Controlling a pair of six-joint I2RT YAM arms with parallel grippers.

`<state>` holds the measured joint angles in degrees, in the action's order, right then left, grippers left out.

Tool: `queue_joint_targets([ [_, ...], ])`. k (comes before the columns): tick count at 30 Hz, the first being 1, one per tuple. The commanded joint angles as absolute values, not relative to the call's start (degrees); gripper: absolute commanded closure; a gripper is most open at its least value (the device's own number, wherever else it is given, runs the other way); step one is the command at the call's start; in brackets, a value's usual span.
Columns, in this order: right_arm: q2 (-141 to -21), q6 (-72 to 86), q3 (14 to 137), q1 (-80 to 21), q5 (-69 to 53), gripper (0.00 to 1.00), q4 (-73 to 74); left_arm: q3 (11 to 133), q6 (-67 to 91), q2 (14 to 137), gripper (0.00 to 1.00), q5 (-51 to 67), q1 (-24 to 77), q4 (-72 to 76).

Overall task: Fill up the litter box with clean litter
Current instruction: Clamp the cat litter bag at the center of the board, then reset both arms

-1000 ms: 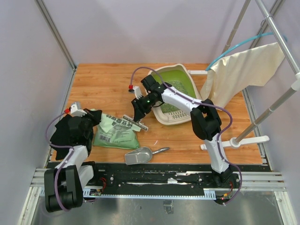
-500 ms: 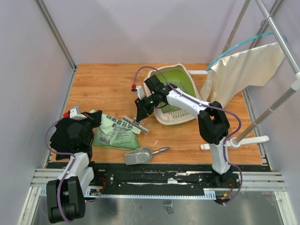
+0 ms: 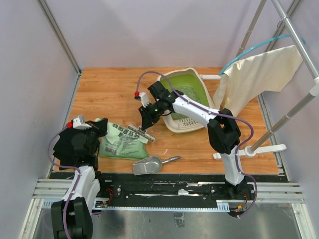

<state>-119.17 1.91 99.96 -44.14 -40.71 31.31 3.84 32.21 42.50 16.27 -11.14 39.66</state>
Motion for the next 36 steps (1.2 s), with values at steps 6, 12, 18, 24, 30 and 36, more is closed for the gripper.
queue_joint_targets([
  [6, -122.20, 4.28, 104.97, -46.93, -38.73, 0.99, 32.20, 3.62, 39.82, 38.68, 0.99, 12.50, -11.07, 44.21],
  [12, -123.77, 5.04, 101.69, -48.57, -37.39, 0.99, 31.84, 3.33, 42.36, 35.33, 1.00, 9.26, -11.08, 42.49],
  [18, -121.21, 8.78, 98.00, -48.43, -38.08, 0.74, 25.52, 3.76, 41.57, 33.31, 1.00, 8.29, -11.07, 38.75],
  [24, -118.43, 7.76, 98.35, -46.59, -35.01, 0.52, 26.62, 7.28, 36.25, 30.55, 0.53, 5.97, -11.07, 28.25],
  [30, -114.83, 4.98, 100.57, -44.63, -32.40, 0.44, 29.53, 13.89, 30.29, 28.50, 0.01, 3.87, -11.10, 17.44],
  [36, -106.47, 1.09, 99.99, -43.32, -21.78, 0.37, 30.81, 21.49, 27.49, 27.75, 0.00, 1.07, -11.08, 7.67],
])
